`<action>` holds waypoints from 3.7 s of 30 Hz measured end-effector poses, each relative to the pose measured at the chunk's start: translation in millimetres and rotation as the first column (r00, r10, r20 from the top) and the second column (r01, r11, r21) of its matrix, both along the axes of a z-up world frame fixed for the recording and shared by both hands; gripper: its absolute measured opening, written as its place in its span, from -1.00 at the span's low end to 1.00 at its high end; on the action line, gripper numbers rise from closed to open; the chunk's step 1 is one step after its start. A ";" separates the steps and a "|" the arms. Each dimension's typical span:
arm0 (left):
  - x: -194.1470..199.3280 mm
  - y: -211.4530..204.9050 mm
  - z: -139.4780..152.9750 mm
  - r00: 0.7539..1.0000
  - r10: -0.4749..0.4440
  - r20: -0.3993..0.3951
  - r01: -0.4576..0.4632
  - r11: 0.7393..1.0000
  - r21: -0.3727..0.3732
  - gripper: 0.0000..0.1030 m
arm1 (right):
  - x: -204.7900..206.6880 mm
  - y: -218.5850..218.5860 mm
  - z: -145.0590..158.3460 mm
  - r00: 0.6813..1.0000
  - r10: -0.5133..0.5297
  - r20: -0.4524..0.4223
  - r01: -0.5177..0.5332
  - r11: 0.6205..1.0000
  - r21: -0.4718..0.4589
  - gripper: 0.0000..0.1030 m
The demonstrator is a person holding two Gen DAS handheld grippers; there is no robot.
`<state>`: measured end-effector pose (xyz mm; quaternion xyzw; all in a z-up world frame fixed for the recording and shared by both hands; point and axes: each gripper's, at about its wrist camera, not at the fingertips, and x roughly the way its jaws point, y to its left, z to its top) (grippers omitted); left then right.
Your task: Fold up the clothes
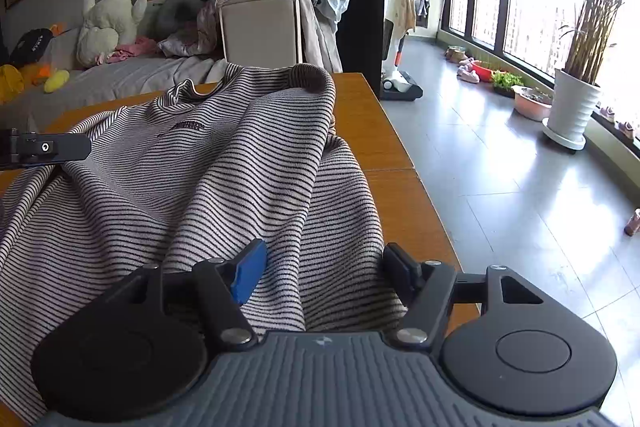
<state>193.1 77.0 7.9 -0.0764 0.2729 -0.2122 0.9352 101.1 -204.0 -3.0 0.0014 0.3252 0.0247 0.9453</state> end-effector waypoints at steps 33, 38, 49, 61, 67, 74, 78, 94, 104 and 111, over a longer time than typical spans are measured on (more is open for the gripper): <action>-44.5 -0.5 4.4 0.987 0.052 0.154 -0.078 0.983 0.165 0.99 | -89.4 -28.9 -10.5 0.981 -0.024 -0.194 0.151 0.719 0.679 -0.20; -47.4 1.4 5.4 0.984 0.078 0.163 -0.105 0.981 0.164 1.00 | -59.8 -14.8 7.6 0.994 -0.012 -0.107 0.067 0.844 0.532 -0.89; -50.4 24.2 12.5 0.988 0.099 0.118 -0.109 0.990 0.087 1.00 | 17.4 -102.7 157.9 0.929 -0.193 0.316 0.192 0.981 0.036 -0.92; -58.6 51.2 27.9 0.992 0.106 0.068 -0.109 0.992 0.055 1.00 | 75.3 -2.9 233.9 0.899 0.022 0.436 0.011 0.997 -0.073 -0.93; -67.7 55.2 22.3 0.994 0.096 0.044 -0.098 0.995 0.029 1.00 | 100.4 90.5 211.1 0.906 0.227 0.358 -0.200 0.973 -0.111 -0.92; -79.7 71.4 17.2 0.993 0.114 0.039 -0.115 0.993 0.028 1.00 | 120.0 146.9 182.1 0.915 0.302 0.266 -0.290 0.953 -0.085 -0.91; -80.6 82.5 14.6 0.990 0.137 0.031 -0.137 0.990 0.013 1.00 | 118.8 156.9 178.4 0.909 0.317 0.273 -0.306 0.949 -0.083 -0.60; -73.7 123.3 27.2 0.959 0.285 0.007 -0.284 0.958 -0.032 1.00 | 3.2 188.7 57.8 0.799 0.588 -0.127 -0.575 0.808 0.127 -0.54; -78.8 112.3 35.4 0.961 0.276 0.005 -0.276 0.961 -0.021 1.00 | 73.7 216.7 30.8 0.845 0.535 -0.006 -0.520 0.818 -0.245 -0.18; -77.3 108.0 17.3 0.973 0.229 0.014 -0.228 0.973 -0.022 1.00 | 97.3 207.8 17.9 0.844 0.536 -0.004 -0.529 0.833 -0.162 -0.82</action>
